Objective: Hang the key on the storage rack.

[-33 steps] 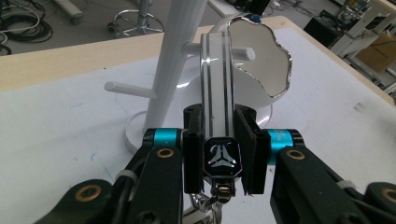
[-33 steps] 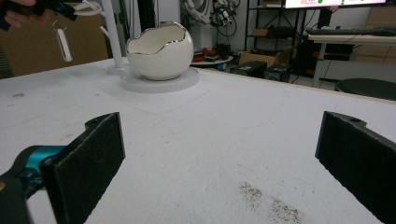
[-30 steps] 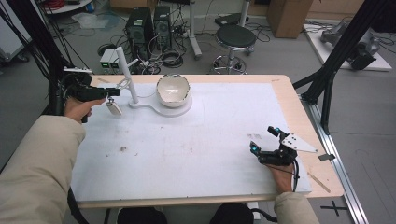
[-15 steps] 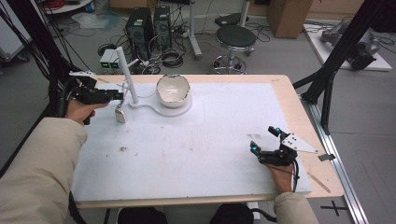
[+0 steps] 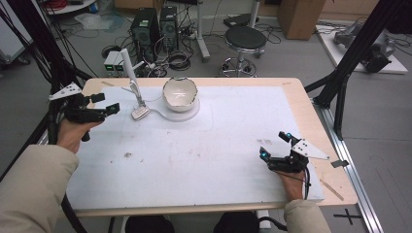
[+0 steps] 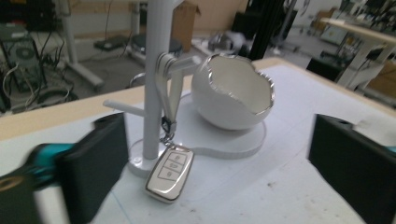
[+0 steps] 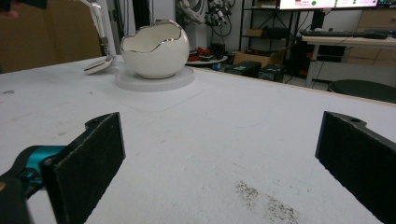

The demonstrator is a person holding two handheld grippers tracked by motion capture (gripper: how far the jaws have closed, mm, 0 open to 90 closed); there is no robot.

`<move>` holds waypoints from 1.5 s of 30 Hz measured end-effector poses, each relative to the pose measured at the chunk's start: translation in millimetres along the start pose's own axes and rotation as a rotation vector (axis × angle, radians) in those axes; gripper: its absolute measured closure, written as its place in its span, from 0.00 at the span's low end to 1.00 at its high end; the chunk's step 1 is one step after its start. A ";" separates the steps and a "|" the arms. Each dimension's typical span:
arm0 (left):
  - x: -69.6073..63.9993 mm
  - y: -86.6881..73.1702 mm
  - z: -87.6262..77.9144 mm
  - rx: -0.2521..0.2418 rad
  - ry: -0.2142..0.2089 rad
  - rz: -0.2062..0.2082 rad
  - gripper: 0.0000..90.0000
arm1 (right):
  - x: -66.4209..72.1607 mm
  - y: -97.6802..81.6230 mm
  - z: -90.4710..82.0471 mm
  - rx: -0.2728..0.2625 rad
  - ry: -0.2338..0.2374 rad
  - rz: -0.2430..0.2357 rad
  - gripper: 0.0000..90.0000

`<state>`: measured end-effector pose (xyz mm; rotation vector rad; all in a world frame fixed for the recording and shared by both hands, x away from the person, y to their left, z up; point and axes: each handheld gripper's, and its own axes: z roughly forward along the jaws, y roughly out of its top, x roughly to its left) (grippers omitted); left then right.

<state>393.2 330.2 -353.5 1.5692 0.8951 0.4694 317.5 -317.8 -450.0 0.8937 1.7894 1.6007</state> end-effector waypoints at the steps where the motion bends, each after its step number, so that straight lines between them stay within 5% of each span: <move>1: -3.5 -2.4 -4.0 -0.022 -0.007 -0.003 0.02 | -0.3 0.0 -0.1 -0.001 0.000 0.001 0.01; 7: -29.7 -17.4 -21.0 -0.037 0.000 0.088 0.02 | -0.3 -0.1 -0.5 0.000 0.003 0.007 0.01; 16: -60.9 -56.0 -31.2 -0.052 0.011 0.167 0.02 | -0.4 -0.2 -0.7 -0.006 0.003 0.004 0.01; 21: -68.9 -79.8 -38.6 -0.081 0.018 0.177 0.02 | -0.4 -0.2 -0.7 -0.007 0.004 0.004 0.01; 32: -73.9 -120.1 -41.4 -0.162 0.049 0.125 0.02 | 0.3 -0.4 -1.2 -0.011 0.001 0.000 0.01; 45: -78.8 -127.8 -43.7 -0.209 0.079 0.150 0.02 | 0.5 -0.6 -1.4 -0.013 0.000 0.005 0.01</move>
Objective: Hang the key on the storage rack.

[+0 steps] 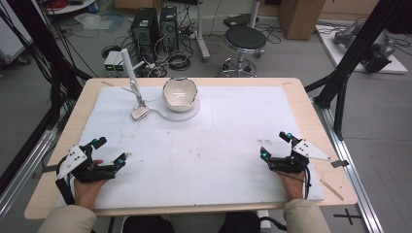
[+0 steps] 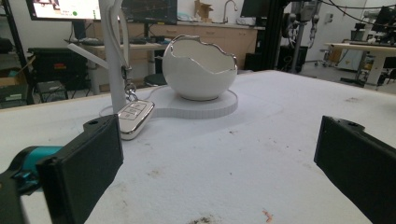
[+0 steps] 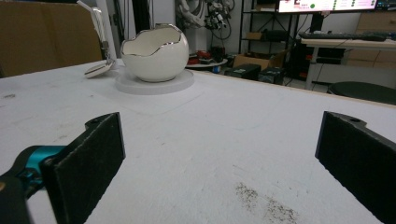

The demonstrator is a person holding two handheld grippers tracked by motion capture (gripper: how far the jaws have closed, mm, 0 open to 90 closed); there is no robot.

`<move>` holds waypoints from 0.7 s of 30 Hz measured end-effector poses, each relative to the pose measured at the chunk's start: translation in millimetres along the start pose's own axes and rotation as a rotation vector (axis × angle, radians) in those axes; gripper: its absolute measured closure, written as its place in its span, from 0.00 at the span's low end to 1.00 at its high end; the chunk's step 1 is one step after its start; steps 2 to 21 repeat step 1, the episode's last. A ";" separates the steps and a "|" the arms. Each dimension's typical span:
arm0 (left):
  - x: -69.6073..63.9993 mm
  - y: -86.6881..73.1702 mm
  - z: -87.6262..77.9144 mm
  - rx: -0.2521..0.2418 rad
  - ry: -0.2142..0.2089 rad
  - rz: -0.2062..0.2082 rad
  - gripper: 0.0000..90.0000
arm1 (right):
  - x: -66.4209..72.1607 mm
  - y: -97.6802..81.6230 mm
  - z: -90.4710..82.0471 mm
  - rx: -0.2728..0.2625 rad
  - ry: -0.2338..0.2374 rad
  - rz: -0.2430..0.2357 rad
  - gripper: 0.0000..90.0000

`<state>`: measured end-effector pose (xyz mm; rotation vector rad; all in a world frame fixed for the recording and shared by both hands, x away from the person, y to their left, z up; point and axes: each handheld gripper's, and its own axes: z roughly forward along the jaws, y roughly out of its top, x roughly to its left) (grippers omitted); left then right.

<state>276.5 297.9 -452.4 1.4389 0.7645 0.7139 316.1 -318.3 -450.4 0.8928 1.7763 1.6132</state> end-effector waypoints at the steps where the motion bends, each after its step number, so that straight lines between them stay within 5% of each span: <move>1: -0.9 -0.2 -0.3 -0.006 0.005 0.005 0.02 | 0.0 0.0 0.0 0.000 0.001 -0.005 0.01; 21: -0.9 -0.2 -0.3 -0.006 0.005 0.005 0.02 | 0.0 0.0 0.0 0.000 0.001 -0.005 0.01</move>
